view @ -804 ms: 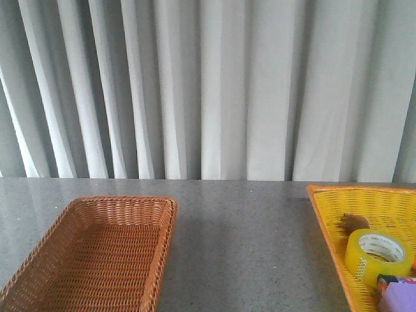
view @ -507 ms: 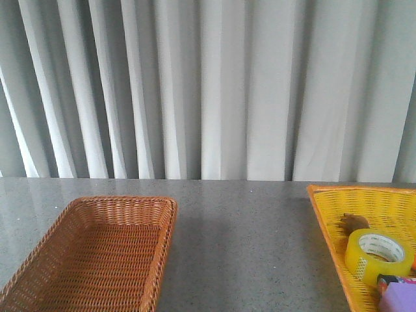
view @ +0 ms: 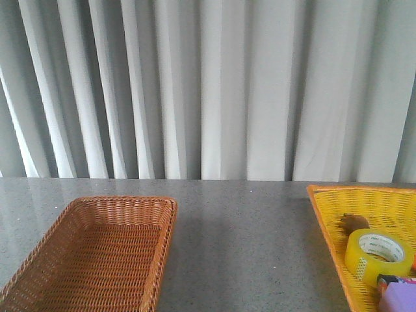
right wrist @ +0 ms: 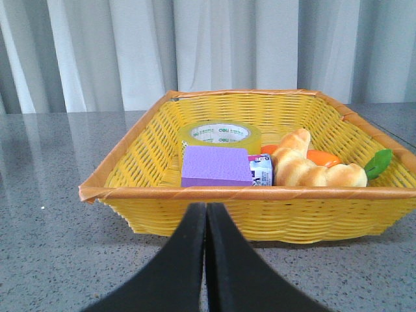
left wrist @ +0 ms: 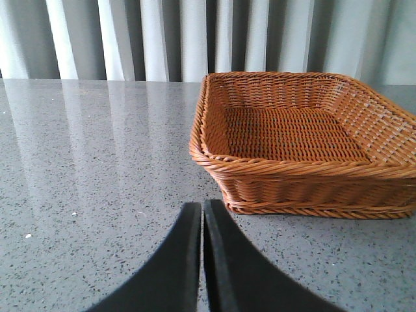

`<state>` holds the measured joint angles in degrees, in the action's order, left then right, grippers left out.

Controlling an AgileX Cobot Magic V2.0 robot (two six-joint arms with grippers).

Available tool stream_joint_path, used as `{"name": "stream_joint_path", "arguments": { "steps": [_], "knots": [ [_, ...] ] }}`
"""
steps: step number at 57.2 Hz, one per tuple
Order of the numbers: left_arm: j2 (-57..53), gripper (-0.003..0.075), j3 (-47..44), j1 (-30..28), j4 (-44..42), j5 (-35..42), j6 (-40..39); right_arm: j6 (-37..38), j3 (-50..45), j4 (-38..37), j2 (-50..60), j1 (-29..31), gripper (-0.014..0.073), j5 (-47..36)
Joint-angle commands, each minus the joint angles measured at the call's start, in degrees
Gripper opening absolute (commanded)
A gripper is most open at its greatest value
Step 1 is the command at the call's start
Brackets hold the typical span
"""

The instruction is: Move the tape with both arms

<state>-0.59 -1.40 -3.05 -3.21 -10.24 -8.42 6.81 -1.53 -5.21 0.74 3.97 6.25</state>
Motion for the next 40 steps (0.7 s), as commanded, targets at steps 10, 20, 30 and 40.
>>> {"name": "stream_joint_path", "arguments": {
  "steps": [10, 20, 30, 40],
  "knots": [
    [-0.9, -0.0006, 0.4, 0.0, 0.1, 3.9, -0.2, -0.1, -0.2, -0.3, 0.5, -0.1, -0.0007, -4.0],
    [-0.9, -0.0006, 0.4, 0.0, 0.1, 4.0, -0.2, -0.1, -0.2, -0.3, 0.5, -0.1, -0.0007, -4.0],
    [-0.9, -0.0006, 0.4, 0.0, 0.7, 5.9, -0.1, -0.1, -0.2, -0.3, 0.5, -0.1, -0.0007, -4.0],
    [-0.9, -0.0006, 0.4, 0.2, 12.2, 14.8, -9.3, 5.6, 0.0, 5.5, 0.5, -0.1, -0.0007, -19.4]
  ]
}}
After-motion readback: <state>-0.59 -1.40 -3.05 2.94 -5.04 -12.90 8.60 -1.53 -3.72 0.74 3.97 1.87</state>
